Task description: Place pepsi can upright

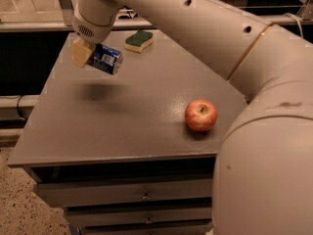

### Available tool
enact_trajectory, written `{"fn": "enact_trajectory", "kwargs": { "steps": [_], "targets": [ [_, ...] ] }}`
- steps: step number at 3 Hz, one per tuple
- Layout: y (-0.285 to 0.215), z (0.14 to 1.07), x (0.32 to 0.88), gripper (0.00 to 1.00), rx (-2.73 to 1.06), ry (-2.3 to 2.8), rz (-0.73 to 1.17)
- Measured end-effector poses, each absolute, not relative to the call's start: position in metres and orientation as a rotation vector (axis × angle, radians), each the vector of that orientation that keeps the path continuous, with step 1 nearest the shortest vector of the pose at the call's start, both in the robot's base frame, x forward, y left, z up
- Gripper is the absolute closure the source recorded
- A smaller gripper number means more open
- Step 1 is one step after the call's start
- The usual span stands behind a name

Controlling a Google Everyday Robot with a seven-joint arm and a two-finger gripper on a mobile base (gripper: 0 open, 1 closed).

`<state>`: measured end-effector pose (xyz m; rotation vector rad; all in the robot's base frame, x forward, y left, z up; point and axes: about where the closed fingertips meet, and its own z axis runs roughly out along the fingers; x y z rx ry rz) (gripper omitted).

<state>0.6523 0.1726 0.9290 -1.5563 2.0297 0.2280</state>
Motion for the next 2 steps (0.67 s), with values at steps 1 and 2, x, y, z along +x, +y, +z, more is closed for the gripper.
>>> {"fn": "enact_trajectory", "kwargs": {
  "steps": [1, 2],
  "targets": [
    [0.170, 0.942, 0.652, 1.00, -1.508, 1.853, 0.424],
    [0.156, 0.963, 0.647, 1.00, -1.461, 1.758, 0.493]
  ]
}}
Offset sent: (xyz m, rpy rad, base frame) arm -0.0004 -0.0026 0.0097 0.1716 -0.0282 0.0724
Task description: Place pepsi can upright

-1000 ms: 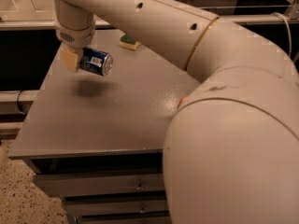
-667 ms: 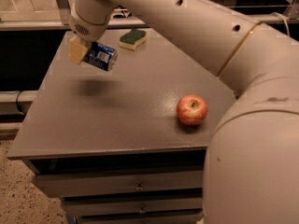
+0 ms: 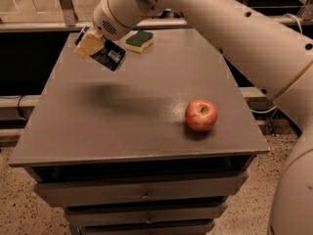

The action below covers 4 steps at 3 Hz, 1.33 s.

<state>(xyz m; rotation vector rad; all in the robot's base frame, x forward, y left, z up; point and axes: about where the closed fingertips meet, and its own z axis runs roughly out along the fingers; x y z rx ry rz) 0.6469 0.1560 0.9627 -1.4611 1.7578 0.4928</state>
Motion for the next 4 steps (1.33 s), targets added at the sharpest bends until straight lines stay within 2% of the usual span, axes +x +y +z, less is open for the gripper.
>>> {"fn": "enact_trajectory", "kwargs": {
  "steps": [2, 4],
  "targets": [
    [0.148, 0.963, 0.652, 1.00, -1.445, 1.745, 0.519],
    [0.090, 0.968, 0.677, 1.00, -1.296, 1.620, 0.630]
  ]
}}
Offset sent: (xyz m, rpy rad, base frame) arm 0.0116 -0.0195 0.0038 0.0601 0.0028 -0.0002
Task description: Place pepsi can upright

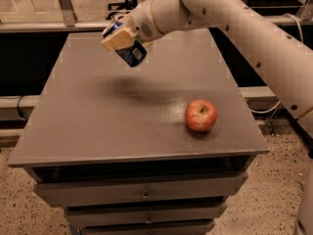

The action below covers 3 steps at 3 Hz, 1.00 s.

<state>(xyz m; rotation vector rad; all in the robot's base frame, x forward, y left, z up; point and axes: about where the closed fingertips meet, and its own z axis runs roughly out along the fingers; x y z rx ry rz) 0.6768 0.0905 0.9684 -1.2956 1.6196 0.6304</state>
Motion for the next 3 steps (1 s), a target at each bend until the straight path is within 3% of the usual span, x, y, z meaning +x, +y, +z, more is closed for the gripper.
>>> {"fn": "enact_trajectory", "kwargs": {
  "steps": [3],
  "targets": [
    [0.002, 0.947, 0.694, 1.00, -1.077, 1.280, 0.872]
  ]
}}
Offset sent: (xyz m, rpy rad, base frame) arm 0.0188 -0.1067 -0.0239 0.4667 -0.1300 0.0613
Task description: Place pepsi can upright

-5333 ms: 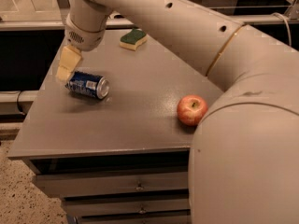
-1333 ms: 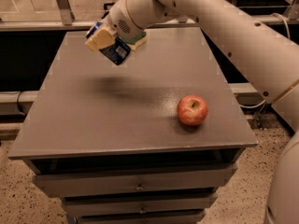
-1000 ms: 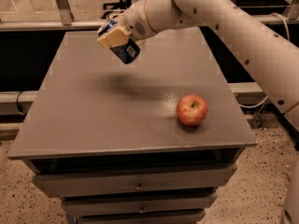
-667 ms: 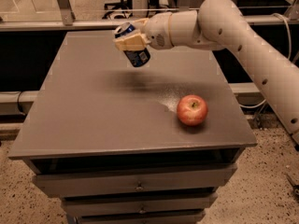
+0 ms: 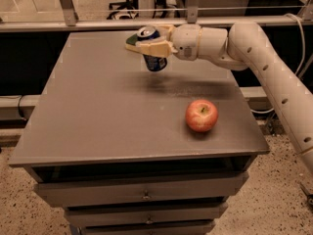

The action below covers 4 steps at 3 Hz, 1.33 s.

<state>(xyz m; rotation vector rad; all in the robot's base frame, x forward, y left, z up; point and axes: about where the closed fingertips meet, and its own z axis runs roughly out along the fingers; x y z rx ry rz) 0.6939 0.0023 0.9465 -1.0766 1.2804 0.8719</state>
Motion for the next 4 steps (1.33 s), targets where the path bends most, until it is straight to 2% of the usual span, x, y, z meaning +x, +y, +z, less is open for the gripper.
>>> {"fn": "enact_trajectory", "kwargs": {
  "steps": [3, 4],
  "targets": [
    [-0.033, 0.921, 0.689, 0.97, -0.976, 1.230, 1.064],
    [-0.040, 0.914, 0.689, 0.75, -0.963, 1.231, 1.108]
  ]
}}
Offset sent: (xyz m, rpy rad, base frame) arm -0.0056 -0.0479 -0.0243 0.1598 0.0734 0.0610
